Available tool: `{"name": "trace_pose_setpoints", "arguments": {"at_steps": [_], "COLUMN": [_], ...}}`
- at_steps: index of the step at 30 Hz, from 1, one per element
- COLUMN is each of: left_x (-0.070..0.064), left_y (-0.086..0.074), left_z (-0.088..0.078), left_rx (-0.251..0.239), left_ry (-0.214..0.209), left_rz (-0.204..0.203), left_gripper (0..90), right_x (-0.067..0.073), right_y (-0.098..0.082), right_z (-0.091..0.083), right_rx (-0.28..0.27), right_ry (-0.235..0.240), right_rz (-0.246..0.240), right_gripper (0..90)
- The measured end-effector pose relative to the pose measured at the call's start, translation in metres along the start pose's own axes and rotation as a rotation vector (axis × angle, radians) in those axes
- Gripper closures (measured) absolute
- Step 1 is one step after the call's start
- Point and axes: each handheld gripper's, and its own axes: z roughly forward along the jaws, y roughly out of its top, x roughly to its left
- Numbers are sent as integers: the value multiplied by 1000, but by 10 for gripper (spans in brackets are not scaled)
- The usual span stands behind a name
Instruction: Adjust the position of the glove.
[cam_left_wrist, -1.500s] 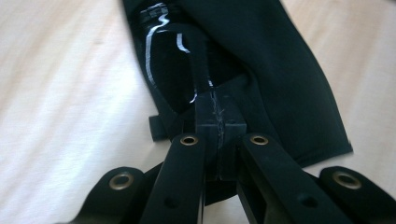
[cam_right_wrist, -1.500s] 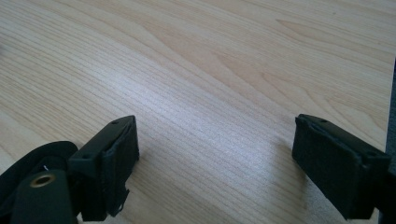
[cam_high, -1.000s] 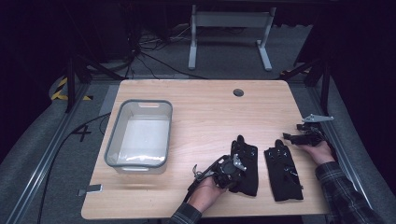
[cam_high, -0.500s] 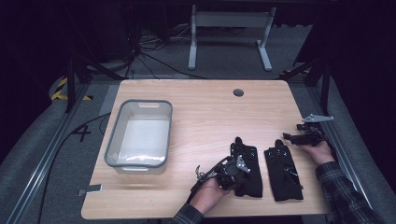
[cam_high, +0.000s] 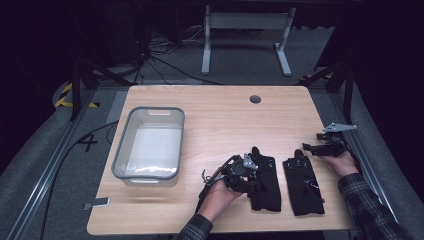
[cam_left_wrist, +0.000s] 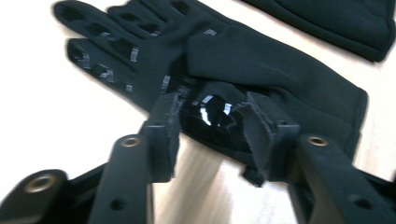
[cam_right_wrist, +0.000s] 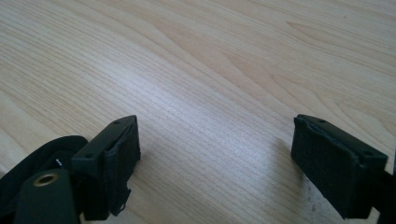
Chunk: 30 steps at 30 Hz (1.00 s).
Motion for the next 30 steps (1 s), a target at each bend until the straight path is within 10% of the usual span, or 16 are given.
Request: {"name": "trace_pose_setpoints", "arguments": {"at_steps": [10,25,30], "left_x": [7,5,3], "left_y": [-2,-2,-2], "left_z": [2,11,15], "left_rx": [-13,0,8], "left_ry": [33,67,64], "left_rz": [-38,-44,-46], "left_gripper": [360,255,255], "right_x": [23,70,81], "right_y": [0,-30,-39], "right_z": [-31,-82,-85], "right_rx": [-14,-2,37], "right_ry": [80,310,364], "right_rz": [-54,-145,-180], "right_gripper": [291,853,899]}}
